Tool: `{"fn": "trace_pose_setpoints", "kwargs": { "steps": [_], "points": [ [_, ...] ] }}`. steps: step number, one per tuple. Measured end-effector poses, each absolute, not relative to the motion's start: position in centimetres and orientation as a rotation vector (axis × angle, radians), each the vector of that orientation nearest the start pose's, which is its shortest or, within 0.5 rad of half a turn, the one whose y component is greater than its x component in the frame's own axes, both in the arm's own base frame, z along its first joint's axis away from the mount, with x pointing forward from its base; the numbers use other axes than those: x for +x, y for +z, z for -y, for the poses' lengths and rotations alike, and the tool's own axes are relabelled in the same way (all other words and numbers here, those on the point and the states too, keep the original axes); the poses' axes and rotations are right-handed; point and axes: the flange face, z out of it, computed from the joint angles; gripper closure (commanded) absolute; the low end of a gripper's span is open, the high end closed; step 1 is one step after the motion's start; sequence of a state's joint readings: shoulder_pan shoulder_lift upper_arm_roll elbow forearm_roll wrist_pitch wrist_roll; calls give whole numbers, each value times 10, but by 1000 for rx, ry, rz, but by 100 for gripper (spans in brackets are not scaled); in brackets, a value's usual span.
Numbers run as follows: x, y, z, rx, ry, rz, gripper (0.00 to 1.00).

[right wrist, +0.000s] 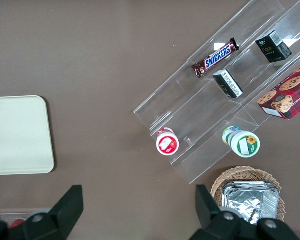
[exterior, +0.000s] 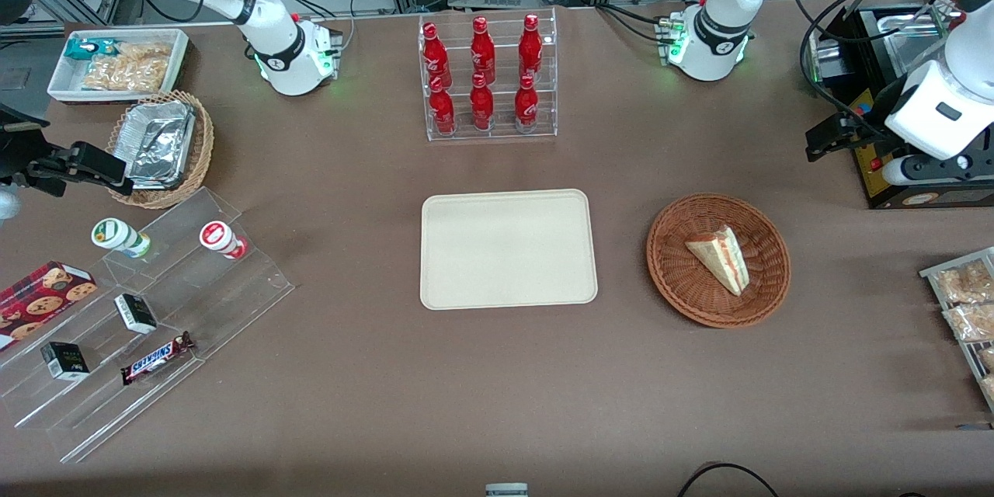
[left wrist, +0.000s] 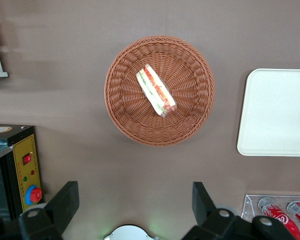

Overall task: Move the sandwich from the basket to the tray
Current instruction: 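Move the left gripper over the wrapped sandwich in the wicker basket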

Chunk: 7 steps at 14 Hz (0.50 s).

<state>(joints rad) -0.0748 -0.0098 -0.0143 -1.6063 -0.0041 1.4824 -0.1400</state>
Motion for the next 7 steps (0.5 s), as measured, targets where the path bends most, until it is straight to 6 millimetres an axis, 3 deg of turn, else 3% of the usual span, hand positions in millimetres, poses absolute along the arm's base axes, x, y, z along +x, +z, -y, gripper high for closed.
{"fn": "trace_pose_setpoints", "kwargs": {
  "steps": [4, 7],
  "points": [
    [540, 595, 49, -3123, 214, 61, 0],
    [549, 559, 50, -3113, 285, 55, 0]
  ]
}}
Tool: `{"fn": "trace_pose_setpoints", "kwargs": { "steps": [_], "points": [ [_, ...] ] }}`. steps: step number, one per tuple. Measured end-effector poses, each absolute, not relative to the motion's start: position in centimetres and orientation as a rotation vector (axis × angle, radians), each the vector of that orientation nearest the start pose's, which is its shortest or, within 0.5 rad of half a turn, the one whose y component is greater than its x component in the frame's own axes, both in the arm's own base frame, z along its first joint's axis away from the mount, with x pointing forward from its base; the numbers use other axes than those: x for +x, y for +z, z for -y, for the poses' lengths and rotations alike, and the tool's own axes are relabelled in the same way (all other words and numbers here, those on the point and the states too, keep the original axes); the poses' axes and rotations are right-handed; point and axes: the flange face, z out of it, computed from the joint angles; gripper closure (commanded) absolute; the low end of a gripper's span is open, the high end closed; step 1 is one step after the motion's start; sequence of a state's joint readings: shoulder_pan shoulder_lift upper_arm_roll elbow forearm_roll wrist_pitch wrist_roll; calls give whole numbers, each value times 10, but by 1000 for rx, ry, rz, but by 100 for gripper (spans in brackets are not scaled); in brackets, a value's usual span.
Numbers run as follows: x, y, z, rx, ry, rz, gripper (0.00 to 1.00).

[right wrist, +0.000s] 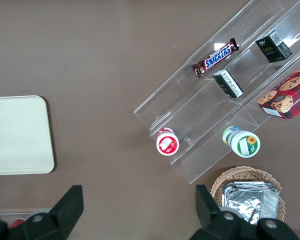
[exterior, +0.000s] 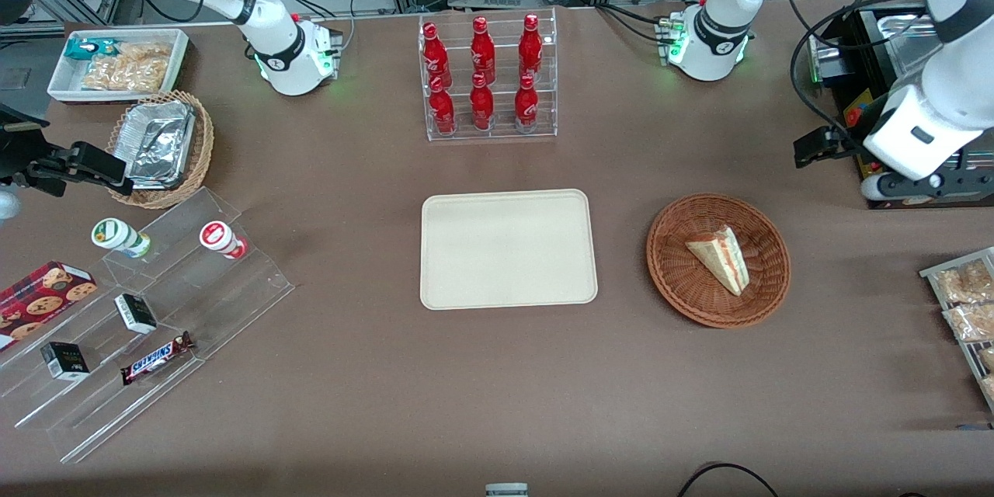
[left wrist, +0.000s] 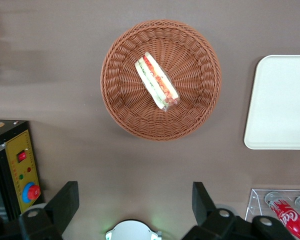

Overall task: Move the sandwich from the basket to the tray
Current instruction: 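Move the left gripper over the wrapped sandwich in the wicker basket, then lower the left gripper and close it on the sandwich's wrapped edge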

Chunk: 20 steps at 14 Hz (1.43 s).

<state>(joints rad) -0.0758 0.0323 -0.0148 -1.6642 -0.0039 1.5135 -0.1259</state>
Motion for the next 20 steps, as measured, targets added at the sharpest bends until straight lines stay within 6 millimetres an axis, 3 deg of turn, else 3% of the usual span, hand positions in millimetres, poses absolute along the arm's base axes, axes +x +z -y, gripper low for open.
{"fn": "trace_pose_setpoints", "kwargs": {
  "steps": [5, 10, 12, 14, 20],
  "points": [
    [562, 466, 56, -3112, 288, 42, 0],
    [546, 376, 55, -3126, 190, 48, 0],
    [537, 348, 55, -3126, 135, 162, 0],
    [530, 336, 58, -3102, 121, 388, 0],
    [530, 336, 64, -2951, 93, 1003, 0]
  ]
}}
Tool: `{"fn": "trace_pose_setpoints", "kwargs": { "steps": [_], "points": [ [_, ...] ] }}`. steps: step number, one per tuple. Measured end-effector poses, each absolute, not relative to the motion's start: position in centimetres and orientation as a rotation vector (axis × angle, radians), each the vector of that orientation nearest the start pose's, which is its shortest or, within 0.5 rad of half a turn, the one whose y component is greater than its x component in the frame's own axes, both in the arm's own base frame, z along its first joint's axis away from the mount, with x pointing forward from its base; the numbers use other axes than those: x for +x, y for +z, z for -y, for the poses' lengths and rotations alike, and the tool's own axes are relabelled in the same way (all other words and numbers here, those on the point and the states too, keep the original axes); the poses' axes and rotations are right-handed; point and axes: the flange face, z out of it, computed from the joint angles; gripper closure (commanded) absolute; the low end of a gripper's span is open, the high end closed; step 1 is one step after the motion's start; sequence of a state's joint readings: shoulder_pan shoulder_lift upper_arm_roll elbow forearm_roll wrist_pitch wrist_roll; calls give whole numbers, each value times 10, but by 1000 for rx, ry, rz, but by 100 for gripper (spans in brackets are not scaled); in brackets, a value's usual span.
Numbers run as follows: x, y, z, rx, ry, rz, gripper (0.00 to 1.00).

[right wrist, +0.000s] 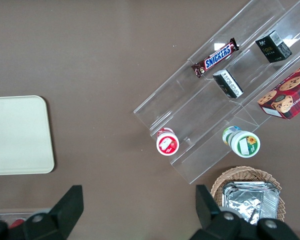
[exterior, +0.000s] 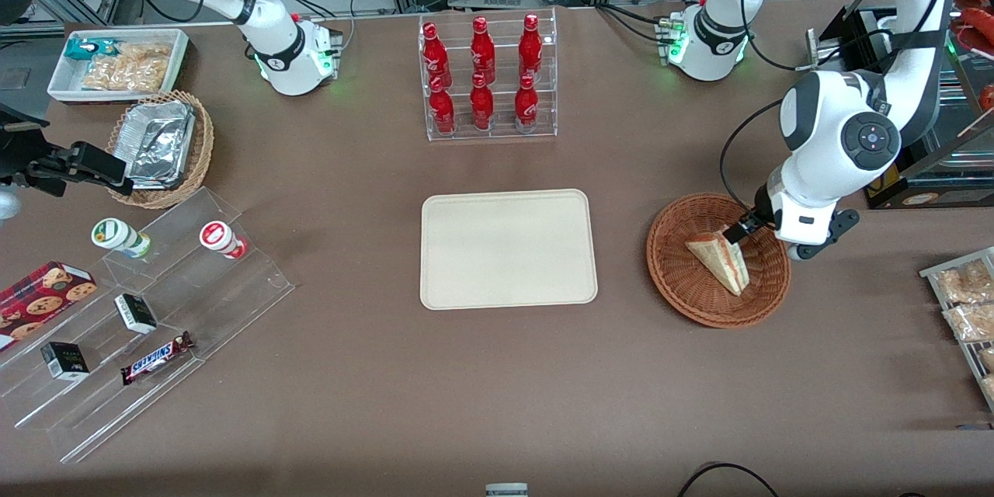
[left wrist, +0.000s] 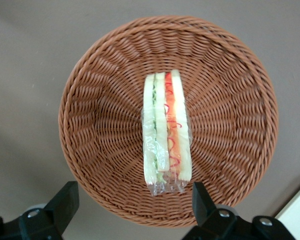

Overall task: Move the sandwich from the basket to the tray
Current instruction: 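Lower the left gripper and close it on the sandwich's wrapped edge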

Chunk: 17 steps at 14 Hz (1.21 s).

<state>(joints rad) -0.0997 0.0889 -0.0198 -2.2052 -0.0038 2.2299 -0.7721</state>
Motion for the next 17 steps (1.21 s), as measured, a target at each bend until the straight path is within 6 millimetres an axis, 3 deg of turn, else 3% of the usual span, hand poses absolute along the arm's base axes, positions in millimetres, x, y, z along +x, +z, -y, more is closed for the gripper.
{"fn": "trace_pose_setpoints", "kwargs": {
  "steps": [5, 13, 14, 15, 17],
  "points": [
    [534, 322, 70, -2843, 48, 1306, 0],
    [541, 276, 84, -2854, 23, 1311, 0],
    [541, 269, 84, -2849, 35, 1309, 7],
    [540, 264, 84, -2845, 45, 1308, 23],
    [540, 260, 82, -2840, 53, 1309, 67]
  ]
}}
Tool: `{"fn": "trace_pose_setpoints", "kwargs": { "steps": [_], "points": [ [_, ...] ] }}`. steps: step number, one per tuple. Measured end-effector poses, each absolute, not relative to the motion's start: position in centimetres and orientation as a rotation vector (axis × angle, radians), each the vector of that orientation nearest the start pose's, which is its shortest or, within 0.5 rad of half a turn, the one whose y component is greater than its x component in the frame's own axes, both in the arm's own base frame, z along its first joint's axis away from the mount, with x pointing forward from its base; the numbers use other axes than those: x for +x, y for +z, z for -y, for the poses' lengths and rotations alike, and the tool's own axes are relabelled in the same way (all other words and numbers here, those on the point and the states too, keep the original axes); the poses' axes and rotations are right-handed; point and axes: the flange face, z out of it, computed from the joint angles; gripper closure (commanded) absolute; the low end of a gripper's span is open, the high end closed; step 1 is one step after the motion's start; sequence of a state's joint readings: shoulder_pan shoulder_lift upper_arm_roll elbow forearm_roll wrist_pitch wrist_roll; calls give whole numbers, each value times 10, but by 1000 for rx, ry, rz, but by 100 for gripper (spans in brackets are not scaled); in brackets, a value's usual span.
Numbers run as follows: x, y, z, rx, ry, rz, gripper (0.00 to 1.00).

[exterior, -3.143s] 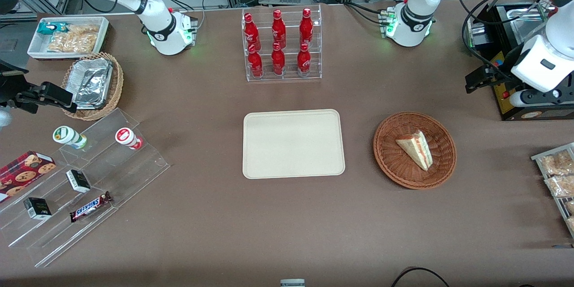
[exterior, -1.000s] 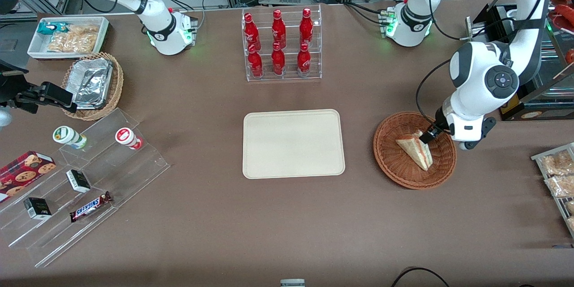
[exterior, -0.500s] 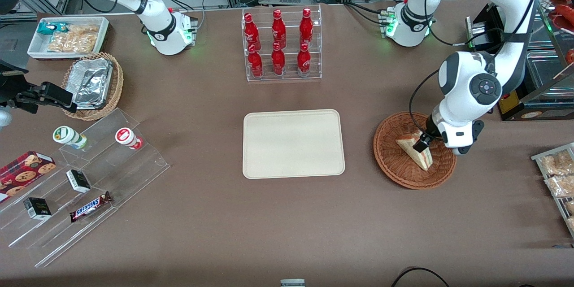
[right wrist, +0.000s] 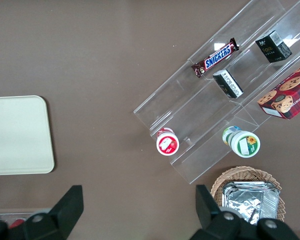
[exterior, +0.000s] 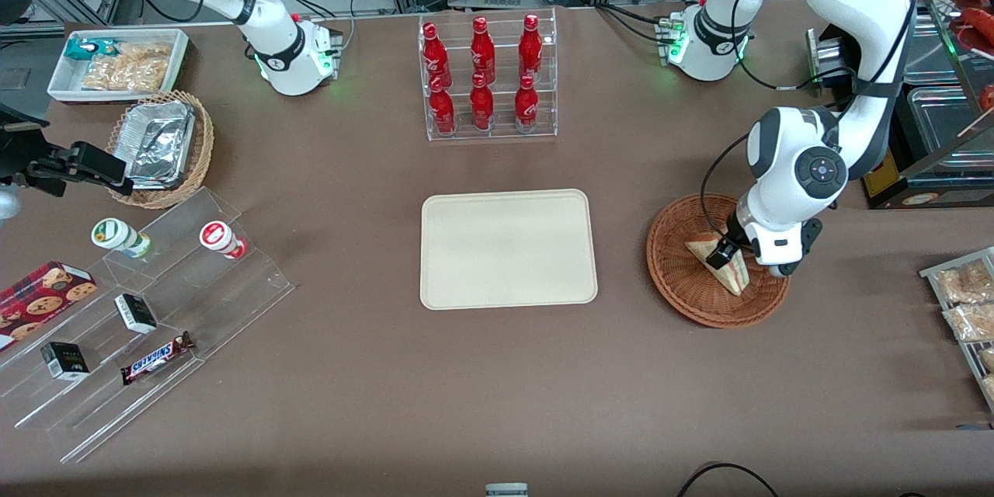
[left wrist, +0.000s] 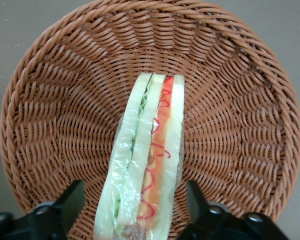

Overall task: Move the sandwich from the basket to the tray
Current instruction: 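Lower the left gripper and close it on the sandwich's wrapped edge, then lift the sandwich and carry it with the left gripper over the tray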

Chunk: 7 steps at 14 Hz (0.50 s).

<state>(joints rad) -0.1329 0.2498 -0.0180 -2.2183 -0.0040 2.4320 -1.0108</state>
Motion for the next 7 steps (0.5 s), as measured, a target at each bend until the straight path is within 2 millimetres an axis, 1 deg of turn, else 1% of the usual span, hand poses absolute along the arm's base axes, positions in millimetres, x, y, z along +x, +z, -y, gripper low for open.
{"fn": "trace_pose_setpoints", "kwargs": {
  "steps": [1, 2, 3, 7],
  "points": [
    [540, 260, 82, -2839, 54, 1310, 84],
    [540, 259, 81, -2838, 56, 1310, 90],
    [539, 259, 81, -2837, 59, 1312, 93],
    [541, 263, 82, -2839, 62, 1329, 97]
  ]
}}
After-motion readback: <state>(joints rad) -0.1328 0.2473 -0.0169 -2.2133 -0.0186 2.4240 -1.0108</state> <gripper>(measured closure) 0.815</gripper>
